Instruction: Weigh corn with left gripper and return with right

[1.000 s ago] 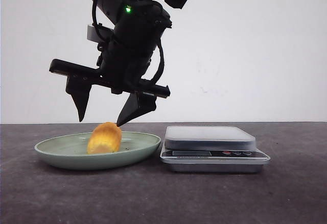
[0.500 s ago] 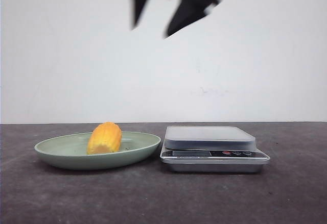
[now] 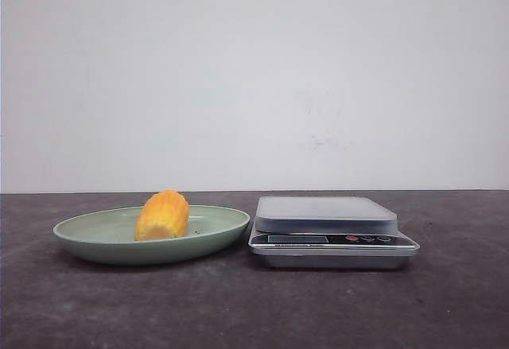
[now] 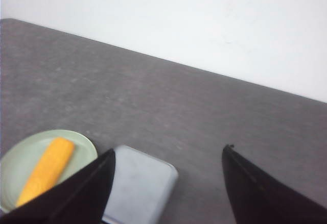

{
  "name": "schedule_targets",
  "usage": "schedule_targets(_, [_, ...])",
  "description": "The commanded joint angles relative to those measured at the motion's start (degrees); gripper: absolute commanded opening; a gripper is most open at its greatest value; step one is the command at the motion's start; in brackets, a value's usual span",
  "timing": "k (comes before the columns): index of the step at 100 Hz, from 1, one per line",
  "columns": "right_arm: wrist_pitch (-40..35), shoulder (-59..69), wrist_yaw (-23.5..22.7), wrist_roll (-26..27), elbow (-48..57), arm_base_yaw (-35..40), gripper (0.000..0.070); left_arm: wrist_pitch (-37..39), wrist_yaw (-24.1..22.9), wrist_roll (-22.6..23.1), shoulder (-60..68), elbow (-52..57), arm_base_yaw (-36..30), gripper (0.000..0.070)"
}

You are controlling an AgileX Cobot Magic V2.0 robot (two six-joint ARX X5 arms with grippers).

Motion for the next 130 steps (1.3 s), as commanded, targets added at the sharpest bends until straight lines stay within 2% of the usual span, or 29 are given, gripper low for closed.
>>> schedule_targets(1, [-2.4, -3.4, 0.4, -0.2, 0.9, 0.5, 0.0412, 0.8, -0.2, -0.3, 0.3, 0.1, -0.6, 0.0430])
schedule_targets(20, [-9.4, -14.5, -0.3, 6.0, 0.9, 0.5, 0.0412, 5.9, -0.2, -0.2, 0.3, -2.8, -0.6, 0.0430])
schedule_targets(38, [-15.4, -21.0, 1.0, 6.0, 0.8, 0.5, 0.0412, 12.0, 0.0, 0.9, 0.3, -7.5, -0.6, 0.0427])
schedule_targets(43, [-17.3, -22.2, 1.7, 6.1, 0.8, 0.5, 0.0411, 13.0, 0.0, 0.9, 0.3, -8.8, -0.6, 0.0405])
schedule_targets(46, [-18.2, -22.8, 1.7, 6.2, 0.7, 0.5, 0.0399, 13.5, 0.0, 0.9, 0.3, -9.5, -0.6, 0.0360])
schedule_targets(51, [-19.4, -23.6, 1.7, 6.6, 0.5, 0.5, 0.0340, 14.2, 0.0, 0.9, 0.3, -10.4, -0.6, 0.0274])
schedule_targets(54, [-20.0, -24.0, 1.7, 7.2, 0.2, 0.5, 0.0274, 14.5, 0.0, 0.9, 0.3, -10.8, -0.6, 0.0210])
schedule_targets(57, [-20.4, -24.4, 1.7, 7.5, 0.0, 0.5, 0.0171, 14.7, 0.0, 0.9, 0.3, -11.0, -0.6, 0.0123])
schedule_targets(60, [-20.7, -24.6, 1.7, 7.5, -0.3, 0.5, 0.0041, 14.8, 0.0, 0.9, 0.3, -11.0, -0.6, 0.0012])
schedule_targets(61, [-20.8, -24.7, 1.7, 7.5, -0.4, 0.5, 0.0000, 14.9, 0.0, 0.9, 0.3, -11.0, -0.6, 0.0000])
schedule_targets(89, [-20.6, -24.9, 2.8, 7.8, -0.9, 0.5, 0.0007, 16.2, 0.0, 1.3, 0.2, -11.0, -0.6, 0.0010])
schedule_targets(130, [-20.2, -24.9, 2.8, 7.5, -0.9, 0.5, 0.0007, 12.6, 0.0, 1.3, 0.3, -11.0, -0.6, 0.0011])
